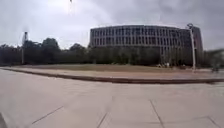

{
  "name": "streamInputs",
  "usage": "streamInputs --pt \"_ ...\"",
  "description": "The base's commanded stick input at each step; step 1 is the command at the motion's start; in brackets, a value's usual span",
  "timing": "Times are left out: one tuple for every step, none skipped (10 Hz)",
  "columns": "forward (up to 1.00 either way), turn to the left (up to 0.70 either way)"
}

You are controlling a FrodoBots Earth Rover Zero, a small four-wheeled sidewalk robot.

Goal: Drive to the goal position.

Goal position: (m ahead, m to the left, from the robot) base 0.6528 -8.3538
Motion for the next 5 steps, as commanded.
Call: streamInputs --pt "1.00 -0.40" --pt "1.00 -0.40" --pt "1.00 -0.40" --pt "1.00 -0.40" --pt "1.00 -0.40"
